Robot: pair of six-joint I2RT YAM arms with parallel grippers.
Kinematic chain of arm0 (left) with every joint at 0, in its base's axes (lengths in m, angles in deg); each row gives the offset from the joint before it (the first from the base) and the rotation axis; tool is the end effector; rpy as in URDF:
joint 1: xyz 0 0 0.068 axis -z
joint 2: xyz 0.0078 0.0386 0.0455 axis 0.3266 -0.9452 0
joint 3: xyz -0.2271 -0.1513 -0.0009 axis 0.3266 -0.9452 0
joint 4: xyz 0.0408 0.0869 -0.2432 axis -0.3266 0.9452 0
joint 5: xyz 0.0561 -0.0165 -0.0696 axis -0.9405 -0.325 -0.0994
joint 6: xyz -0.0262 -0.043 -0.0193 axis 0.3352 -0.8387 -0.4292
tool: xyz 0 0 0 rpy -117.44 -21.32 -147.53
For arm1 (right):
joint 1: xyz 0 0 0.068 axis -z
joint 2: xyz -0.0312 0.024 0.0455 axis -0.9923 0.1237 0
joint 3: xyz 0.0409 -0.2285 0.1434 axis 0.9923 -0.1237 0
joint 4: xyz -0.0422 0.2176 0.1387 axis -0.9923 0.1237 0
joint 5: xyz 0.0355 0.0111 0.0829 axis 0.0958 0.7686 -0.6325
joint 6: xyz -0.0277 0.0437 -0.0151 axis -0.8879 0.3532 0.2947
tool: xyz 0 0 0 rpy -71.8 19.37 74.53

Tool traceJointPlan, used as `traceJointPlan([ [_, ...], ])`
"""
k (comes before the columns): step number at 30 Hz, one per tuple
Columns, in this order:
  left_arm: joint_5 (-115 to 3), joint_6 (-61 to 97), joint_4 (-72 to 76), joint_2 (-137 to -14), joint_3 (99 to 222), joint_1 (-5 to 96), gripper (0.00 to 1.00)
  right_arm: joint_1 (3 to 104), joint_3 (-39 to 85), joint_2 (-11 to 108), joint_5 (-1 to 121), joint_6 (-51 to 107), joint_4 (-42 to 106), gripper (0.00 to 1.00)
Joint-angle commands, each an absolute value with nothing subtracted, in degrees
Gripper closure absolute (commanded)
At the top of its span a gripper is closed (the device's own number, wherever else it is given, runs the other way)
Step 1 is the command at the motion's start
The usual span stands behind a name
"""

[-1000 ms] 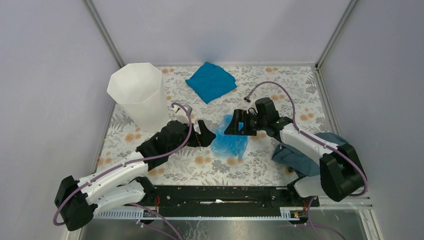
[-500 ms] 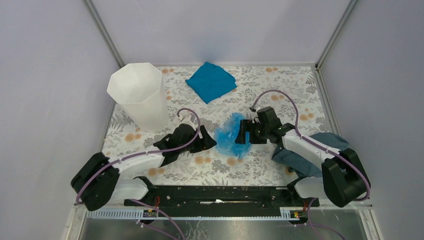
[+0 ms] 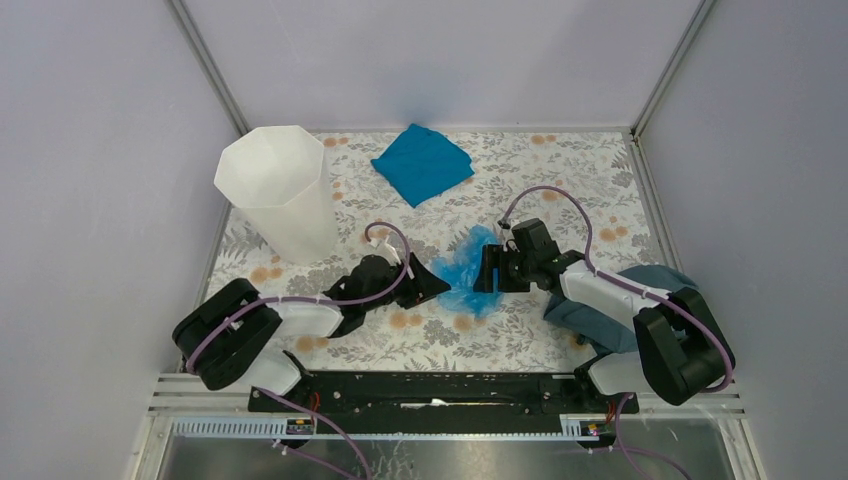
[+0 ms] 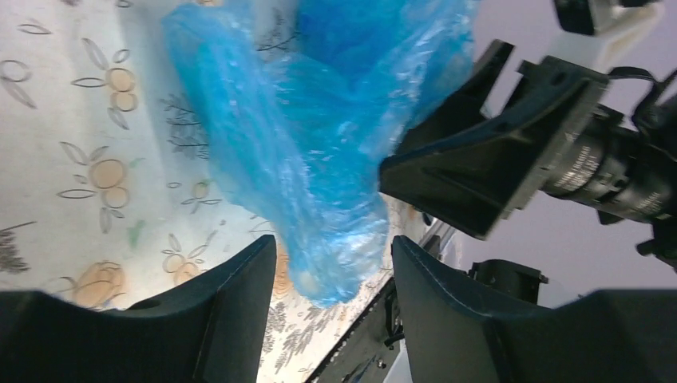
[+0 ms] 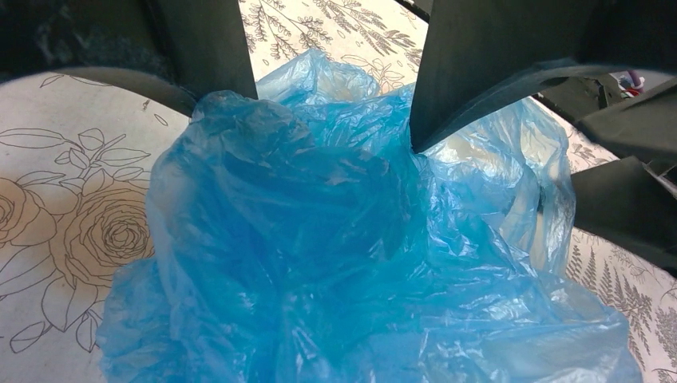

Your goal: Put the trash bags into the trash bin

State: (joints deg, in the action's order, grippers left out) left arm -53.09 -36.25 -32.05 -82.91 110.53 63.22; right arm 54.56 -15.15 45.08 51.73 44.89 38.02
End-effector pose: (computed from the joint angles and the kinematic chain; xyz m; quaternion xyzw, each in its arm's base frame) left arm 0.1799 -0.1844 0.1456 -0.1084 0.8322 -0.4889 0.2380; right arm 0.2270 0.1334 0.1780 -0.0870 0.9203 0.2735 0.2660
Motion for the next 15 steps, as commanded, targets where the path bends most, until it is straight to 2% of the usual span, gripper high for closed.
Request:
traceJointPlan([
  [1,-56.07,-35.91,-35.29,-79.45,110.19,64.33,0.4,54.64,-15.66,44.77,52.68,43.8,36.32,0.27],
  [3,-55.22,-35.3,-33.77,-80.69,111.93,64.39,0.41,54.64,-15.58,44.96,52.42,43.89,36.19,0.28],
  [9,-56.32,-33.38,-29.68,-80.32,113.98,64.94,0.68,54.66,-15.44,43.75,53.38,43.74,37.01,0.31],
  [10,-57.48,-32.35,-27.51,-78.46,114.56,64.94,0.75,54.66,-15.68,43.22,53.86,43.81,37.16,0.31],
  [12,-59.89,-30.51,-21.91,-74.34,115.56,64.9,0.94,54.63,-16.21,42.16,55.1,44.02,37.3,0.31],
  [13,-61.13,-29.56,-18.96,-71.39,116.09,64.79,1.0,54.64,-16.37,41.7,55.8,44.19,37.38,0.31],
  [15,-63.69,-27.15,-13.51,-64.46,117.35,64.77,1.0,54.61,-16.45,40.98,57.16,44.47,37.78,0.3],
])
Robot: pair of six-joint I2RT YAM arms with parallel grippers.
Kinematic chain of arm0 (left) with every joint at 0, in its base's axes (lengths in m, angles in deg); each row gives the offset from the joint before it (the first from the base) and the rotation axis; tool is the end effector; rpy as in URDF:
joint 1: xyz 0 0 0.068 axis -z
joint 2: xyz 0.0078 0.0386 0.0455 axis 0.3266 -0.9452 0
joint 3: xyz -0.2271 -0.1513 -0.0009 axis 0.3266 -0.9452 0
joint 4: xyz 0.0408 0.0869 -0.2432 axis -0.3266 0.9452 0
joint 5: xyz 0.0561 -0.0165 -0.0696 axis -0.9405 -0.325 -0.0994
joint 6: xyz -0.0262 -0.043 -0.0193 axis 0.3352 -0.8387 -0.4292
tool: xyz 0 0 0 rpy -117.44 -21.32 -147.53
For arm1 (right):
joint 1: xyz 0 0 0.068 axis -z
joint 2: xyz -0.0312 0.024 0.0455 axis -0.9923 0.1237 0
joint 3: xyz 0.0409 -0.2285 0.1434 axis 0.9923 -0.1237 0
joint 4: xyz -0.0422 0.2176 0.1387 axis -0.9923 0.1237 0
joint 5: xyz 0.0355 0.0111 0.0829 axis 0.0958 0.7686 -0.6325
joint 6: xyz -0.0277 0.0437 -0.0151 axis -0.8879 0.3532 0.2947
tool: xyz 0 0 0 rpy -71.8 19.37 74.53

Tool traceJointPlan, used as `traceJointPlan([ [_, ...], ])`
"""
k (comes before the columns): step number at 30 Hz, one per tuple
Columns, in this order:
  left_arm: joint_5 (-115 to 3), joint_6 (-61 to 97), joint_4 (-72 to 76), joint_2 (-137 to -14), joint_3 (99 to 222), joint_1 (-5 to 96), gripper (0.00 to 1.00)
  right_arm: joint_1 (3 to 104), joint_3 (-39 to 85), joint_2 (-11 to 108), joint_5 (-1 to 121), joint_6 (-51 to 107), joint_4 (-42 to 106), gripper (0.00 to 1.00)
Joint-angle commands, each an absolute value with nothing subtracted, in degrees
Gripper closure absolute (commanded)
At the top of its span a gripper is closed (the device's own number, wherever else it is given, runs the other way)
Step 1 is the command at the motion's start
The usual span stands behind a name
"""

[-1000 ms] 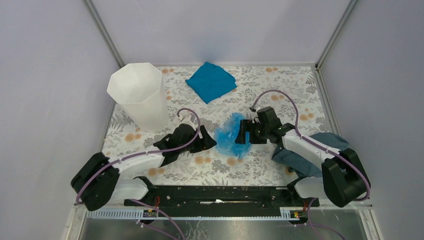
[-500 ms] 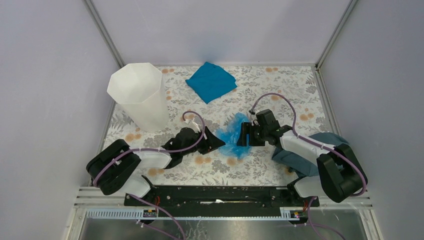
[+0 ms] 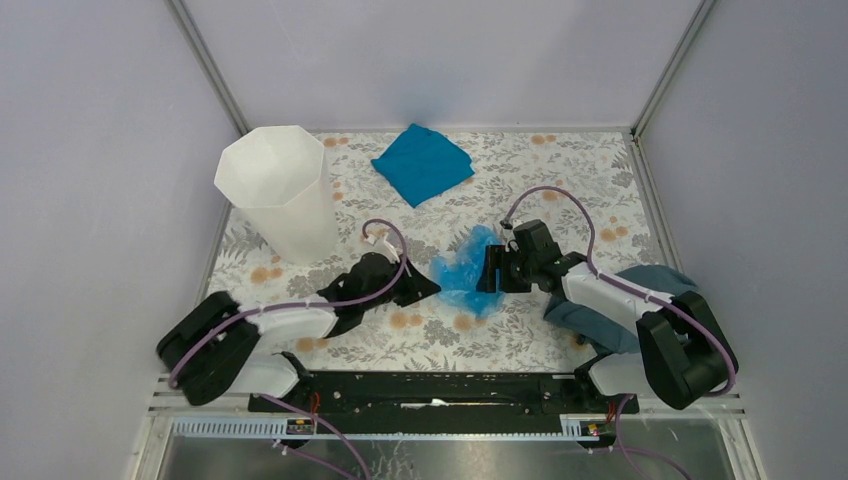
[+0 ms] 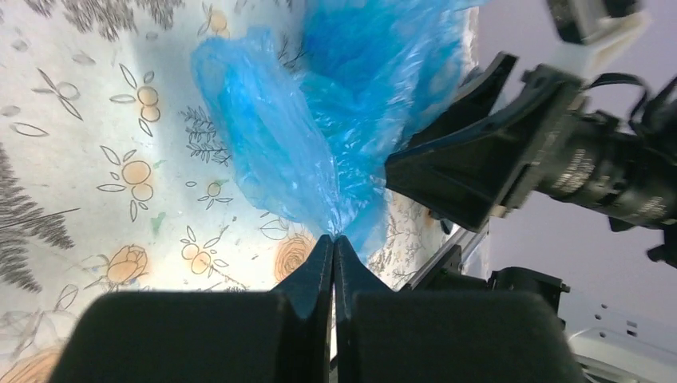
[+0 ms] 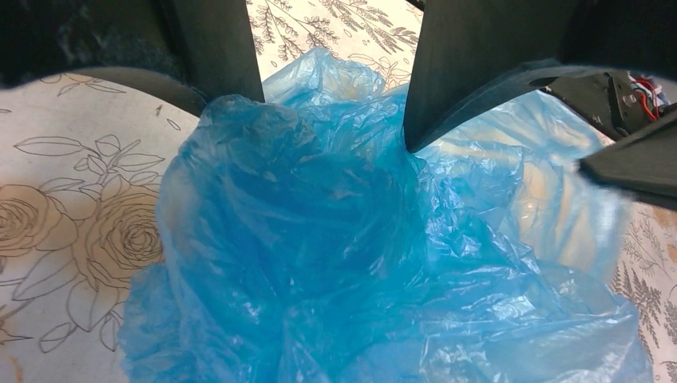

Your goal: Put the trash bags into the trash bin

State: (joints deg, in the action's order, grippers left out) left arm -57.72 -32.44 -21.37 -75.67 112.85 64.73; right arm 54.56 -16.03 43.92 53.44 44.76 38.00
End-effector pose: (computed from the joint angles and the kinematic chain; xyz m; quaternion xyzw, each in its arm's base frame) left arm 0.1735 -0.1835 0.1683 -0.0928 0.8409 -0.4590 0.2712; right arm 0.2239 0.1306 0.1781 -0.0830 0.9212 0.2621 0.2752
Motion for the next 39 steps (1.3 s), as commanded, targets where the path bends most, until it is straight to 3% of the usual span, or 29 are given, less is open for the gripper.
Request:
traceJointPlan([
  [1,-64.15,-25.84,-11.14,-60.48,118.18,64.77,1.0,54.63,-16.33,40.67,58.02,44.58,38.2,0.3],
  [4,-67.59,-22.37,-4.92,-49.54,121.51,64.85,1.0,54.3,-15.17,39.51,59.61,44.2,40.2,0.29],
  [8,-70.47,-18.81,3.68,-41.86,127.67,64.9,1.0,51.69,-11.27,37.25,59.98,42.65,42.98,0.2],
  [16,-69.91,-19.69,4.87,-43.2,130.75,65.03,1.0,44.57,0.2,30.32,62.71,40.72,49.21,0.01],
  [22,-67.28,-20.63,2.5,-45.72,131.87,65.03,1.0,29.59,3.16,30.04,68.31,42.27,41.86,0.0],
  [30,-67.39,-21.9,2.7,-45.29,131.46,65.02,1.0,9.72,8.06,38.51,107.47,38.12,40.5,0.0],
  [32,-67.55,-21.93,2.7,-44.97,131.26,65.01,1.0,8.73,6.2,39.41,109.86,37.13,36.54,0.05],
  [36,-67.7,-21.89,2.79,-44.83,130.95,64.99,1.0,8.45,1.23,39.4,109.77,35.69,24.71,0.3],
  [39,-67.7,-21.6,3.09,-44.91,131.05,65.03,1.0,8.46,1.81,41.8,108.59,36.11,21.43,0.37],
])
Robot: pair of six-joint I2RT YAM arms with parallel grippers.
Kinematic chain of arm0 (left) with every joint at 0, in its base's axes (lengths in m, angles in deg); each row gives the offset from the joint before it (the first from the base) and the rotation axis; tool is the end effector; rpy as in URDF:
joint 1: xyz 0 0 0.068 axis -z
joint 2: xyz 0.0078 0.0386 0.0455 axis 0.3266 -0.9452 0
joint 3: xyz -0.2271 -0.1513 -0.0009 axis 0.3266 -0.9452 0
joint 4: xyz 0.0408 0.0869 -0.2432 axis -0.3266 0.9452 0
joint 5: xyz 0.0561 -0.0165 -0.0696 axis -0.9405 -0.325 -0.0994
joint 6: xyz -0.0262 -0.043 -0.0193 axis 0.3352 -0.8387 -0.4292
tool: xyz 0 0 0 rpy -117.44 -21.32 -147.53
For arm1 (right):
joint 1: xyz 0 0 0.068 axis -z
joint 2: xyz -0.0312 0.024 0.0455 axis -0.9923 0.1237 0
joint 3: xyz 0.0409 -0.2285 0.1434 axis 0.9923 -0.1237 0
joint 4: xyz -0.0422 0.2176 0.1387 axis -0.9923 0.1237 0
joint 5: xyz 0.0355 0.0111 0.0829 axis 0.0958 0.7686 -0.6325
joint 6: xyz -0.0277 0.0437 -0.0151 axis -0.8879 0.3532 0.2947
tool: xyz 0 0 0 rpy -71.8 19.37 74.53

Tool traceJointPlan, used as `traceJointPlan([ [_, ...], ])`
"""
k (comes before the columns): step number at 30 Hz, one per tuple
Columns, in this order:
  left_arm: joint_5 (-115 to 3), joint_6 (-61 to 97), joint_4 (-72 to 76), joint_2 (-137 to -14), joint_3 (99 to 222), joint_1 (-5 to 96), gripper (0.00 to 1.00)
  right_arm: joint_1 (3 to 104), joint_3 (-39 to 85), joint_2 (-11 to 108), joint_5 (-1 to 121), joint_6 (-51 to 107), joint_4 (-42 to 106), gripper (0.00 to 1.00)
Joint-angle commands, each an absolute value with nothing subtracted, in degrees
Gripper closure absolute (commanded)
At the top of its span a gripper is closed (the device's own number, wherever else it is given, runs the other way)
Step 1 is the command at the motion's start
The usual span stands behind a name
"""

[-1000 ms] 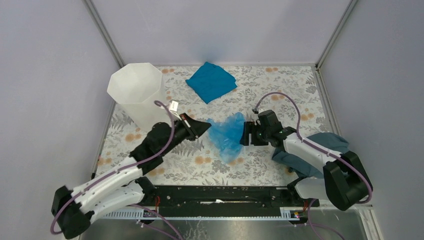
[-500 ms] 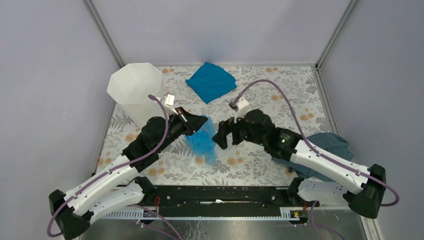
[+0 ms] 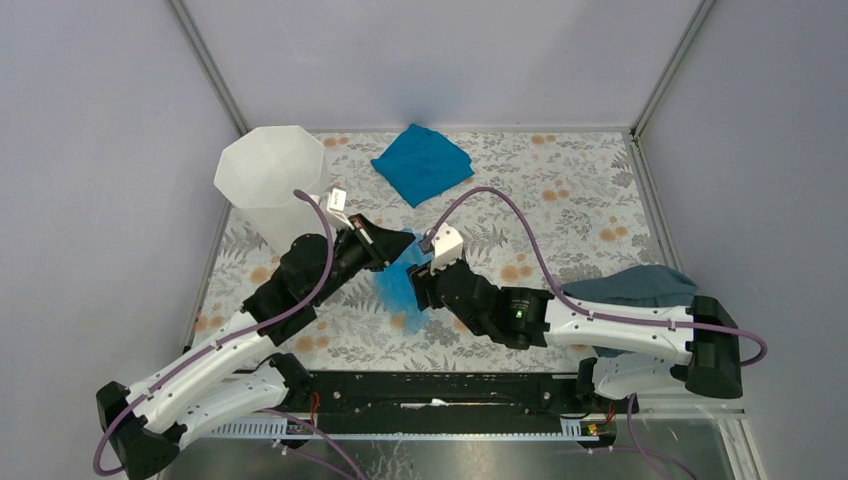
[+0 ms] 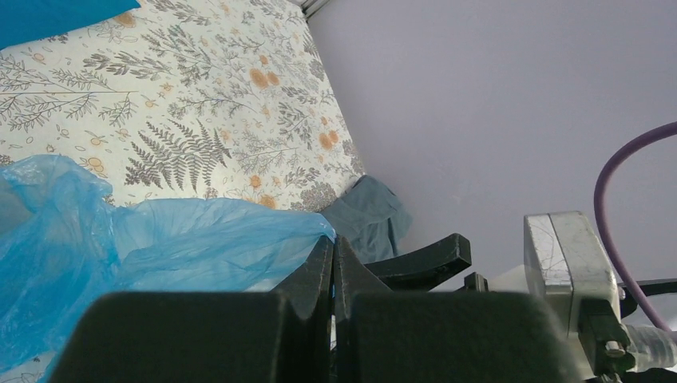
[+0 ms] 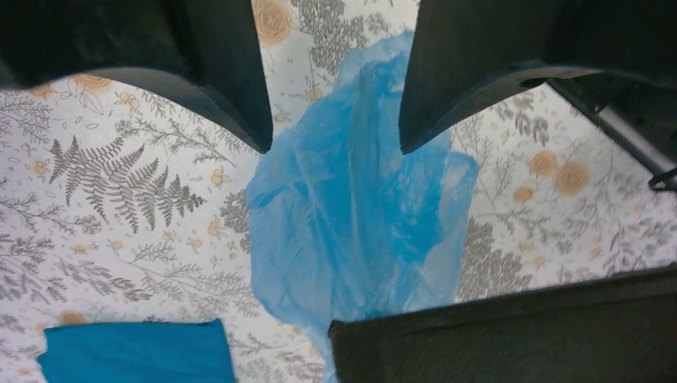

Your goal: Put the trash bags into the trash bin

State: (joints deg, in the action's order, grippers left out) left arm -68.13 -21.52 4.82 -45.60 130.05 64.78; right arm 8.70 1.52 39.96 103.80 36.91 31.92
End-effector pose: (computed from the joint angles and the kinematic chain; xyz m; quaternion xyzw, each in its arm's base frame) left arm 0.1358 -0.1360 0.3357 -0.0593 0.7329 -0.4928 0.4653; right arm 0.0992 0.2734 0.3090 -0.2229 0.7653 0.2080 0.5669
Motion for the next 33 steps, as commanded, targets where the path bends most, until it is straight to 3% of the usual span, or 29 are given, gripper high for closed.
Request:
traceJointPlan([
  [1,-67.76,-21.55,3.1,-44.92,131.15,65.03,1.0,8.45,1.95,42.73,108.25,36.44,20.72,0.37],
  [3,-67.79,-21.44,3.18,-44.99,131.14,65.03,1.0,8.45,1.39,44.03,108.39,37.49,18.81,0.38],
  [4,-67.79,-21.37,3.23,-45.03,131.24,65.03,1.0,8.49,0.78,44.47,109.35,38.35,17.89,0.43],
  [7,-68.04,-20.15,3.92,-45.05,131.97,65.03,0.99,10.61,-1.05,43.73,109.66,42.96,18.4,0.85],
  [8,-68.72,-19.42,6.69,-45.06,132.68,65.03,0.9,12.31,-1.95,42.76,106.89,45.13,18.83,0.95],
  [9,-69.41,-18.25,8.56,-44.99,133.32,64.99,0.74,14.82,-3.12,41.63,101.32,47.17,18.82,1.0],
  [12,-70.74,-14.78,12.94,-44.06,133.46,65.03,0.24,22.39,-8.07,37.62,88.28,53.14,16.44,1.0],
  [14,-70.69,-14.48,13.98,-42.18,130.96,64.99,0.03,25.46,-9.99,35.07,84.08,54.72,16.89,1.0],
  [24,-64.98,-17.93,12.75,-33.99,115.94,64.87,0.01,42.03,-17.84,26.52,64.49,57.32,21.28,1.0],
  [33,-55.49,-18.63,-1.68,-45.94,112.98,64.94,0.05,46.38,-17.33,27.71,58.23,57.01,23.1,1.0],
])
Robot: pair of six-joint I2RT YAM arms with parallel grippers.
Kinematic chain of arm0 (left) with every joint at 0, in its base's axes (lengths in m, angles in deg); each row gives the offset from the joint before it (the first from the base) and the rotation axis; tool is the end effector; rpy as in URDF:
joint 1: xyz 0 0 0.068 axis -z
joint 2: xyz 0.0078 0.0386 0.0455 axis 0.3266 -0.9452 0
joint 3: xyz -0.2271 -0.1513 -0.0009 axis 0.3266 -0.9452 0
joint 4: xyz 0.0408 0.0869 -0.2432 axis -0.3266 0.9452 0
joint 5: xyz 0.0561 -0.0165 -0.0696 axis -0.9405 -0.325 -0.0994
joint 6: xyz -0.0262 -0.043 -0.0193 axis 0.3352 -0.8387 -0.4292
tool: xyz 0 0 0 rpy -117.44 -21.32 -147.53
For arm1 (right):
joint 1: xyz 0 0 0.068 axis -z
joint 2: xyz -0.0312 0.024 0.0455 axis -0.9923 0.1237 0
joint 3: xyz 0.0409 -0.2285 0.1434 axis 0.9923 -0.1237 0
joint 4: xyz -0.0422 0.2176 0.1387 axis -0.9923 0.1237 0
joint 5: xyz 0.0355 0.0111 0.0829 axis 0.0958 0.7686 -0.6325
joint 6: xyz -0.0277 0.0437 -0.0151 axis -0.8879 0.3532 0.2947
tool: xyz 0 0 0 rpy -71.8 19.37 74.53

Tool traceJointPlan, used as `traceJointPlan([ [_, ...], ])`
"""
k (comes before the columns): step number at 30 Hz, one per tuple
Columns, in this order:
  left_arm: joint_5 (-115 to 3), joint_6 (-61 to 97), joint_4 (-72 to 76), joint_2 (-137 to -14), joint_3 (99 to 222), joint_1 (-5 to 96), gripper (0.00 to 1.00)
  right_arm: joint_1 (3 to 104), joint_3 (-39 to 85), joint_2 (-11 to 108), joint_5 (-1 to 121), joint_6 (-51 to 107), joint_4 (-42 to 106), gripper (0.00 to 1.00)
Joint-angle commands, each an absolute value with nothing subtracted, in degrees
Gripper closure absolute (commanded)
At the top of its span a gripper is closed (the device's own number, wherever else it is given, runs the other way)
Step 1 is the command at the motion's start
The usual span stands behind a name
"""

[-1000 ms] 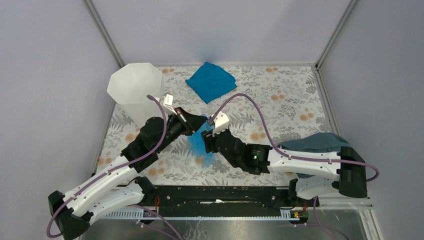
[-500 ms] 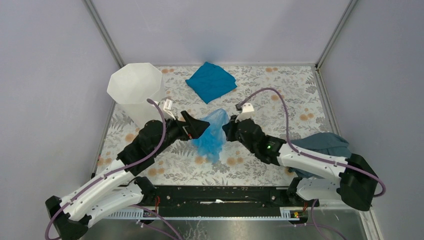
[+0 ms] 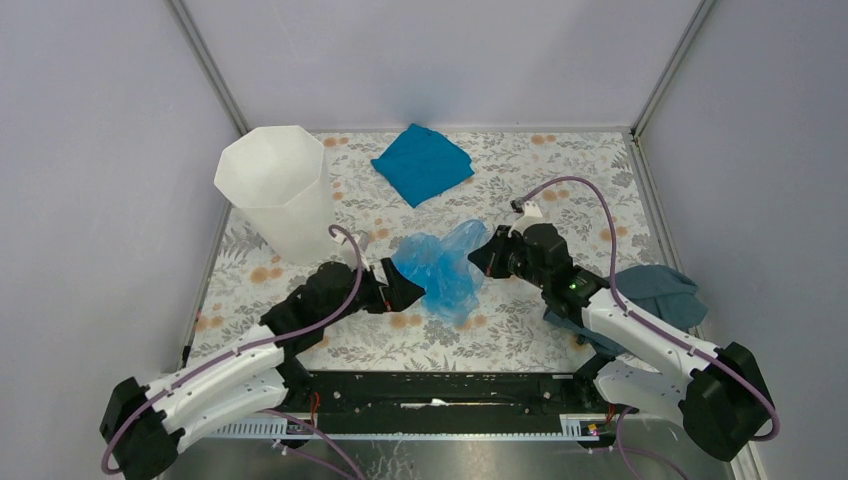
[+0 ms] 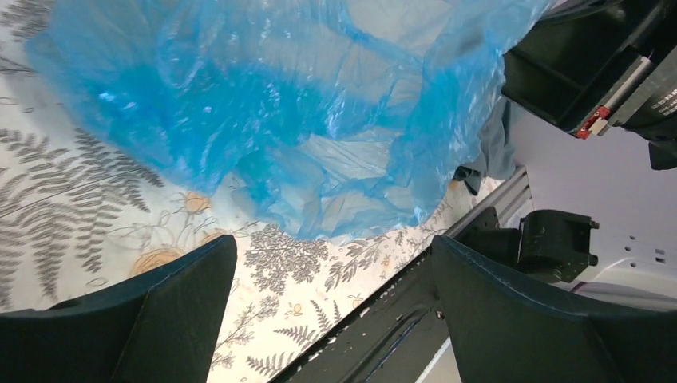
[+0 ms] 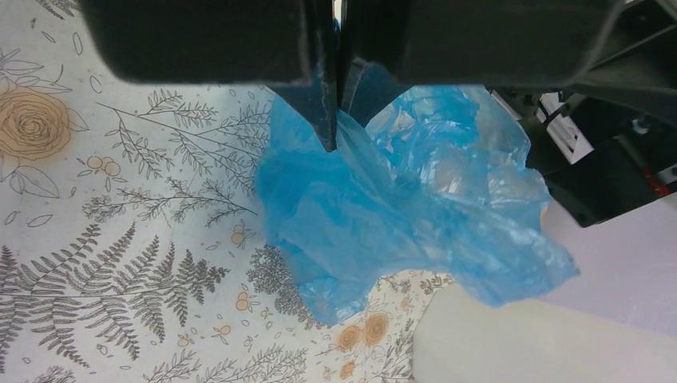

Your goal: Put the trash bags into the trash bin

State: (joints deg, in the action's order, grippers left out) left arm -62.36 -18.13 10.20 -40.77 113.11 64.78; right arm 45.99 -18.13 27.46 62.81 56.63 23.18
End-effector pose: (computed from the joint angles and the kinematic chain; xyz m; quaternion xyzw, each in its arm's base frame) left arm 0.1198 -0.1247 0.2339 -0.0077 0.8297 -0.4180 0.3698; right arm 0.1901 0.1465 0.2557 -0.0347 0.8080 0.3743 0.4537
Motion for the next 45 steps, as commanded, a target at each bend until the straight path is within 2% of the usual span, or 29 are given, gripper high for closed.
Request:
traceJointPlan([
  [1,-53.67,-18.63,-3.67,-47.65,113.11,64.97,0.07,46.41,-17.38,27.86,58.08,57.01,23.01,1.0],
  [4,-50.64,-17.74,-7.97,-50.99,114.23,65.98,0.12,46.38,-17.35,28.18,57.65,57.0,23.04,1.0],
  [8,-53.99,-15.03,-7.65,-54.9,117.95,70.2,0.13,46.35,-17.28,28.21,57.42,56.82,23.2,1.0],
  [12,-62.21,-14.34,-3.6,-59.61,120.59,73.55,0.27,46.37,-17.18,27.73,57.5,56.36,23.51,1.0],
  [16,-66.54,-15.59,-2.25,-61.35,120.16,73.98,0.46,46.41,-17.79,26.77,58.19,55.68,23.82,1.0],
  [20,-70.77,-16.08,2.73,-60.9,121.79,73.91,0.79,46.45,-18.77,26.81,62.89,53.92,25.58,1.0],
  [25,-81.56,-10.81,18.11,-60.3,133.23,70.83,1.0,48.89,-14.85,32.96,70.49,49.55,33.23,1.0],
  [29,-79.83,-4.42,27.39,-66.52,155.22,61.14,1.0,53.99,5.05,39.79,69.83,44.89,46.07,1.0],
  [33,-78.35,3.09,28.53,-69.75,181.76,61.04,1.0,53.93,36.69,42.25,68.58,38.08,60.34,1.0],
  [35,-75.43,5.57,23.33,-67.14,186.4,62.98,1.0,53.36,42.81,39.12,64.54,36.75,60.1,1.0],
  [38,-74.17,6.81,16.26,-61.24,179.17,65.26,1.0,53.28,36.32,29.02,56.17,36.85,47.56,1.0],
  [41,-81.58,3.58,15.67,-57.4,164.42,65.22,1.0,53.29,18.38,21.17,53.01,39.15,35.21,1.0],
  [43,-85.57,-1.17,17.99,-57.26,154.15,65.22,1.0,53.28,7.42,20.06,55.21,41.7,32.9,1.0],
  [45,-83.78,-6.04,17.38,-57.76,143.25,65.2,1.0,53.34,-1.7,22.52,55.76,43.19,33.25,1.0],
])
